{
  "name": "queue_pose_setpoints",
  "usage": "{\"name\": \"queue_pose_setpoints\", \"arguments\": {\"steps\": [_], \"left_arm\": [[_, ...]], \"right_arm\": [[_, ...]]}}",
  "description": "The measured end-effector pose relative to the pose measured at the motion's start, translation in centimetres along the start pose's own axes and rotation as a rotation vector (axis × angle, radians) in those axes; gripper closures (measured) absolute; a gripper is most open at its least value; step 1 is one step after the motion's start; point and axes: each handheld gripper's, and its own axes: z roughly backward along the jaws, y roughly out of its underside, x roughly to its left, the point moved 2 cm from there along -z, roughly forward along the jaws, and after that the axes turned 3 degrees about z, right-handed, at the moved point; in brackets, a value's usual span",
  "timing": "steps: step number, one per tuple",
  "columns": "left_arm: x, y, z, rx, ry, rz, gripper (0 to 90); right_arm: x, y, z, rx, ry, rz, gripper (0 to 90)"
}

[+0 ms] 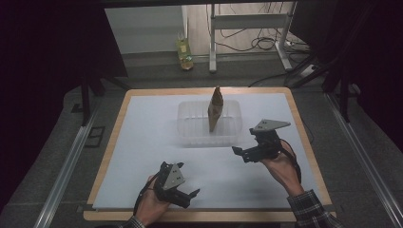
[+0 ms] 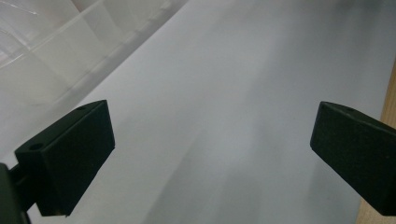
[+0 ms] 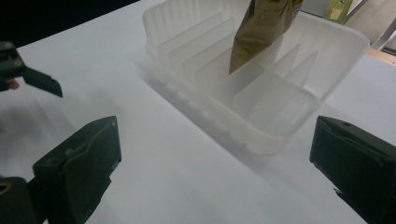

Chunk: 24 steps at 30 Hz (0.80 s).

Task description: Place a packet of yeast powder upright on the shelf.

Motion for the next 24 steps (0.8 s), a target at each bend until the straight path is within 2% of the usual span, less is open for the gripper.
{"name": "queue_pose_setpoints", "arguments": {"steps": [10,24], "left_arm": [[0.0,0.1,-0.1,-0.002,0.003,0.003,0.0],[0.0,0.2,0.0,0.007,-0.006,0.011,0.0]], "right_arm": [[0.5,2.8,1.8,-0.018,0.026,0.032,0.2],[1.4,7.3,3.7,0.028,0.076,0.061,0.0]]}}
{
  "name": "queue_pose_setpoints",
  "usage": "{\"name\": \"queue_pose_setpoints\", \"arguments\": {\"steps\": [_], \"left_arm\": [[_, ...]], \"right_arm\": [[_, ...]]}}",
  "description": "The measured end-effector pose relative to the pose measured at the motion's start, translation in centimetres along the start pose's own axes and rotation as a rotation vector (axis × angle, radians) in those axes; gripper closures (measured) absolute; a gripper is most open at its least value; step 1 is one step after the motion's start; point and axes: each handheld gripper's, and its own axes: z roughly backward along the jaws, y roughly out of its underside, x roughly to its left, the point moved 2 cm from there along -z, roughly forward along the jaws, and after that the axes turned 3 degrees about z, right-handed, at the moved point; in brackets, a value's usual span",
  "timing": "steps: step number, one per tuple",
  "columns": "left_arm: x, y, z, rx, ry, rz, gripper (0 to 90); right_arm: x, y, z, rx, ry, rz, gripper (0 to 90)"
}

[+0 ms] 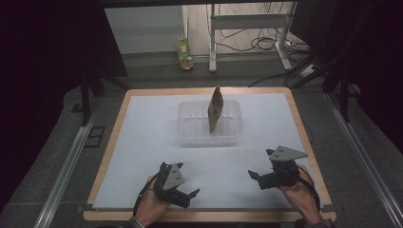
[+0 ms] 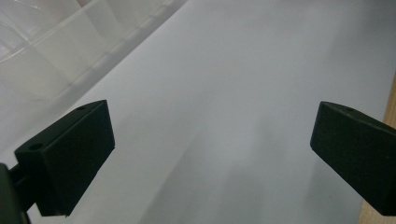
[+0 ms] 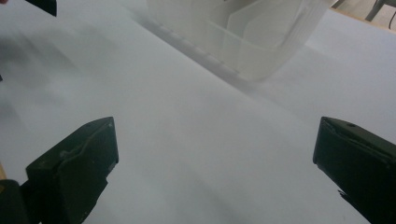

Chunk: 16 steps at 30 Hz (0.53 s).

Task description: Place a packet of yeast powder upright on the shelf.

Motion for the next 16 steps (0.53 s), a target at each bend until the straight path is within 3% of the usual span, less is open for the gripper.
{"name": "queue_pose_setpoints", "arguments": {"steps": [6,11,16], "left_arm": [[0.1,0.1,0.1,0.005,-0.007,0.001,0.0],[0.2,0.2,0.1,0.014,-0.015,0.0,0.0],[0.4,0.2,0.1,0.016,-0.022,0.002,0.0]], "right_arm": [[0.3,2.1,0.4,0.04,0.011,-0.014,0.2],[0.4,4.0,0.2,0.11,0.006,-0.028,0.4],[0.5,4.0,0.2,0.109,0.005,-0.019,0.4]]}}
